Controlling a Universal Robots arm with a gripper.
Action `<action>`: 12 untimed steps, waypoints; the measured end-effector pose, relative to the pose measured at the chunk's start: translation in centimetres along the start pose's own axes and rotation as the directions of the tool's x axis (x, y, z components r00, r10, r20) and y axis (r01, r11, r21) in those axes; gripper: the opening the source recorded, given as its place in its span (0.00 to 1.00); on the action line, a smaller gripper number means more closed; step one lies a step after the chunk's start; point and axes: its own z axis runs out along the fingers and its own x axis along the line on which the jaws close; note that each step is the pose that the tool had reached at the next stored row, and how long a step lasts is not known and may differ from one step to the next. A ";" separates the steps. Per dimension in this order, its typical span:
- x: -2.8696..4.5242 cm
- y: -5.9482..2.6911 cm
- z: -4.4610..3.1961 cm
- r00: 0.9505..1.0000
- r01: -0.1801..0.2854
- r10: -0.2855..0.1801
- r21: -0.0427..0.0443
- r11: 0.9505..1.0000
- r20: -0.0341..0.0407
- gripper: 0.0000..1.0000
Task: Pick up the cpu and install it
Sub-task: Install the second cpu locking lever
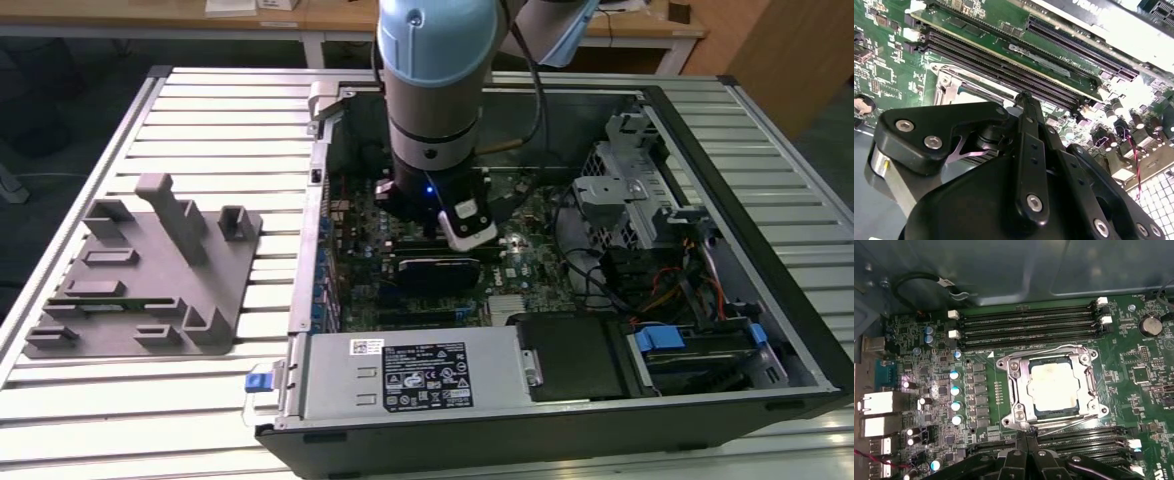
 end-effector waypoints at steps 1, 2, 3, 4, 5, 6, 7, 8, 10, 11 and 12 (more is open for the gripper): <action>0.05 -0.05 0.04 1.000 0.000 0.000 -0.002 1.000 0.000 0.11; 0.10 -0.10 0.08 1.000 0.000 0.000 -0.005 1.000 -0.001 0.11; 0.13 -0.15 0.12 1.000 0.000 0.000 -0.007 1.000 -0.001 0.11; 0.13 -0.21 0.15 1.000 0.000 0.000 -0.008 1.000 -0.001 0.11; 0.14 -0.24 0.19 1.000 0.000 0.000 -0.009 1.000 -0.001 0.11; 0.13 -0.28 0.23 1.000 0.000 0.000 -0.011 1.000 -0.002 0.11; 0.13 -0.31 0.27 1.000 0.001 -0.001 -0.014 1.000 -0.002 0.11; 0.13 -0.32 0.32 1.000 0.001 -0.001 -0.016 1.000 -0.002 0.11; 0.13 -0.36 0.43 1.000 0.002 -0.002 -0.017 1.000 -0.003 0.11; 0.13 -0.37 0.50 1.000 0.002 -0.002 -0.017 1.000 -0.003 0.11; 0.14 -0.39 0.58 1.000 0.002 -0.002 -0.017 1.000 -0.003 0.11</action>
